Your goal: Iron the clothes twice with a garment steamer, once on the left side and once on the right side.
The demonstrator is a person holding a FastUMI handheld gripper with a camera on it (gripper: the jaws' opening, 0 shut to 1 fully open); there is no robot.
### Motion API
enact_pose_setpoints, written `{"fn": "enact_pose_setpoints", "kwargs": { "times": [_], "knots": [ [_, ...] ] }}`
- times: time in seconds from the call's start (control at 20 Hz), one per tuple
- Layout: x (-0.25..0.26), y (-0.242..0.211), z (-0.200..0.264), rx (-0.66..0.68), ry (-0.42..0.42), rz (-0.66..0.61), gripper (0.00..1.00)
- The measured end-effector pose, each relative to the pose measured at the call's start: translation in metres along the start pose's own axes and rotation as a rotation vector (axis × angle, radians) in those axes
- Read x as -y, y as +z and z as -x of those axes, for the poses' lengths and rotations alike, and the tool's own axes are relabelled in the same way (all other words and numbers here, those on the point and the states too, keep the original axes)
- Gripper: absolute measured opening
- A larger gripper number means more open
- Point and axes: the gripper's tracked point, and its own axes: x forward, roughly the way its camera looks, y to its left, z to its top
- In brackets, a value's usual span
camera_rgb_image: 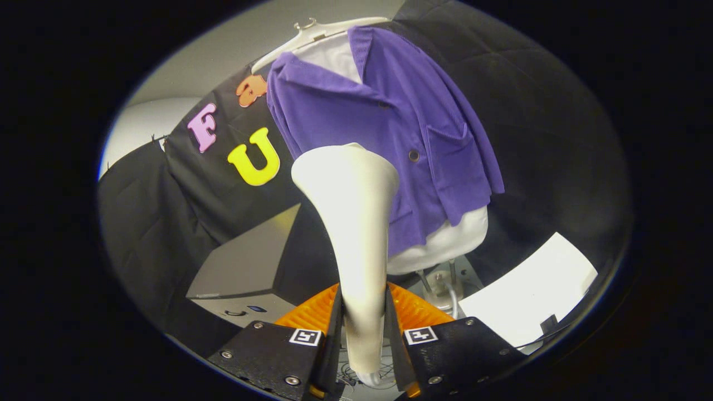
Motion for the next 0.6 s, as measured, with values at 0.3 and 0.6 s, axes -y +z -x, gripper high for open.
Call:
{"fn": "enact_pose_setpoints", "kwargs": {
  "times": [0.3, 0.6],
  "knots": [
    [-0.006, 0.074, 0.036, 0.153, 0.029, -0.007, 0.4],
    [-0.01, 0.146, 0.045, 0.303, 0.071, -0.05, 0.4]
  ]
}}
